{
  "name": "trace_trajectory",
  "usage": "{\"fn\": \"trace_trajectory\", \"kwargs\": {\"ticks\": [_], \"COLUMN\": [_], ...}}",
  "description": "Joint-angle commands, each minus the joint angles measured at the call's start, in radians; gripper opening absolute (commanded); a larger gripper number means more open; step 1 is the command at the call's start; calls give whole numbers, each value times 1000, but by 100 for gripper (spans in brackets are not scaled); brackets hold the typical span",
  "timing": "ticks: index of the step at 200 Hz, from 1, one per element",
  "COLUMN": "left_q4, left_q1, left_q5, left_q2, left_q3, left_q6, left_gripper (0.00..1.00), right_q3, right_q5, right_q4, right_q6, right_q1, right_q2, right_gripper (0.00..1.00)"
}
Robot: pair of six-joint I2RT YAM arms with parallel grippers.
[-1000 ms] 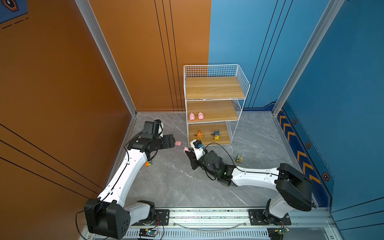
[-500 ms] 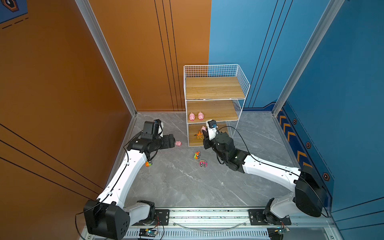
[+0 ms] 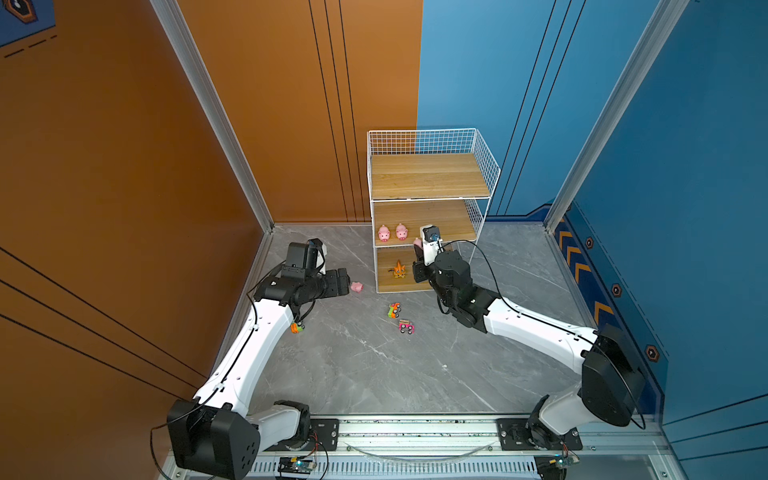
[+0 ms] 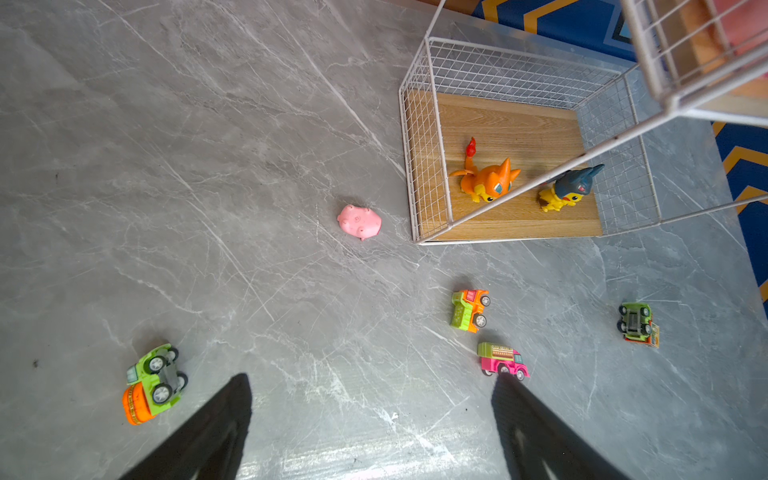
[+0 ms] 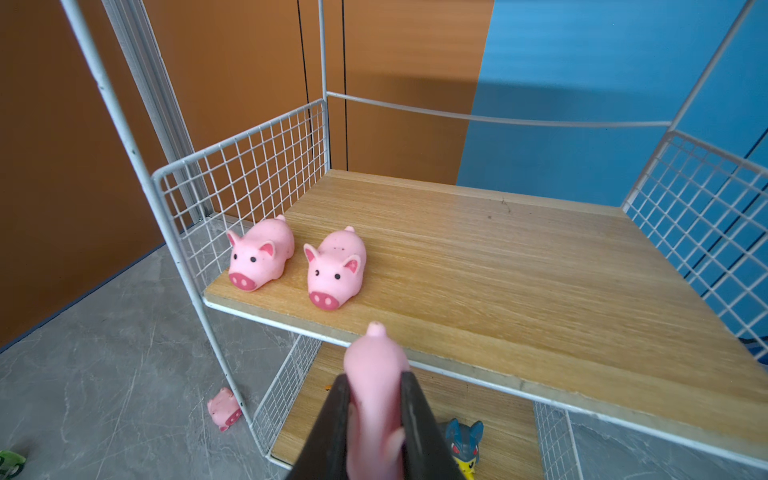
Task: Place and organize the plastic toys onto the shelf
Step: 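Lift the pink pig with the right gripper up to the middle shelf, then lower the pink pig beside the other pigs and open the right gripper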
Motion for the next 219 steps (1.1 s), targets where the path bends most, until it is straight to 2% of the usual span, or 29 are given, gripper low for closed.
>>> {"fn": "trace_trajectory", "kwargs": {"ticks": [1, 103, 219], "left_q4": [-1, 0, 0], "left_q1": [-8, -10, -4], "left_q5": [13, 10, 14], "left_q2": [2, -3, 0], "left_q3": [-13, -16, -13], "left_q6": [1, 4, 4], "left_gripper": [92, 92, 92], "right_q3": [41, 90, 194], "right_q5": [27, 48, 25], "right_q4": [53, 151, 140], "right_q6": [-23, -52, -80], "right_q1": [-15, -45, -77], "right_q2": [17, 85, 179], "right_gripper": [22, 23, 24]}}
